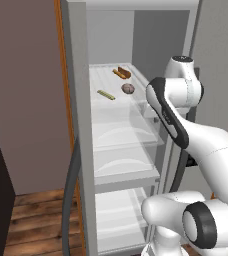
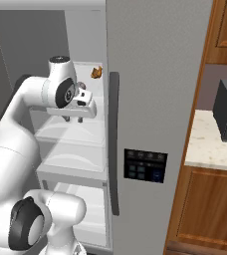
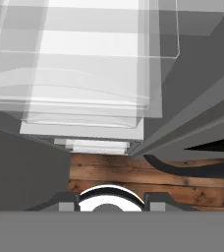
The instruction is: Pick the egg and butter from the fridge and place them by the bowl for mixing.
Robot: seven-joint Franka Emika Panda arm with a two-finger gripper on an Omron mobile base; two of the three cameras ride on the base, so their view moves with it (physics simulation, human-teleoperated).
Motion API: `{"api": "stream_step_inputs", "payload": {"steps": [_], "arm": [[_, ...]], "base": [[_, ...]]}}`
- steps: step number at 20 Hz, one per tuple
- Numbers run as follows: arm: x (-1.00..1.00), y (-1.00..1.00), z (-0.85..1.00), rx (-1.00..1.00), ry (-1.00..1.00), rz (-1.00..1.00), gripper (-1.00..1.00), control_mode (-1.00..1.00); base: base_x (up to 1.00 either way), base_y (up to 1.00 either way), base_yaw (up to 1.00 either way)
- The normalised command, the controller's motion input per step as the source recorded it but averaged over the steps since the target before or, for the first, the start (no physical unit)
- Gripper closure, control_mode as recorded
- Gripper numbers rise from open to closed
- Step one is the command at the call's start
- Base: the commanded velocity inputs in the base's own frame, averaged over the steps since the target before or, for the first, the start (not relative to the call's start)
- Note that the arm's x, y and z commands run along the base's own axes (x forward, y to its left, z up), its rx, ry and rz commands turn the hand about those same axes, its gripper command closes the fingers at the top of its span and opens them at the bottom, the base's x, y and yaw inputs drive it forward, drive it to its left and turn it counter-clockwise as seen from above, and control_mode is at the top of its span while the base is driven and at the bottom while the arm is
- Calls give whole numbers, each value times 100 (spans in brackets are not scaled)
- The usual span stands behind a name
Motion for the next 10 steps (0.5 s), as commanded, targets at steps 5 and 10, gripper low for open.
{"api": "stream_step_inputs", "payload": {"steps": [5, 10], "arm": [[-3, 0, 0, 0, 0, 0, -100, -100], [-4, 12, -1, -5, -2, 0, -100, -100]], "base": [[0, 0, 0], [0, 0, 0]]}}
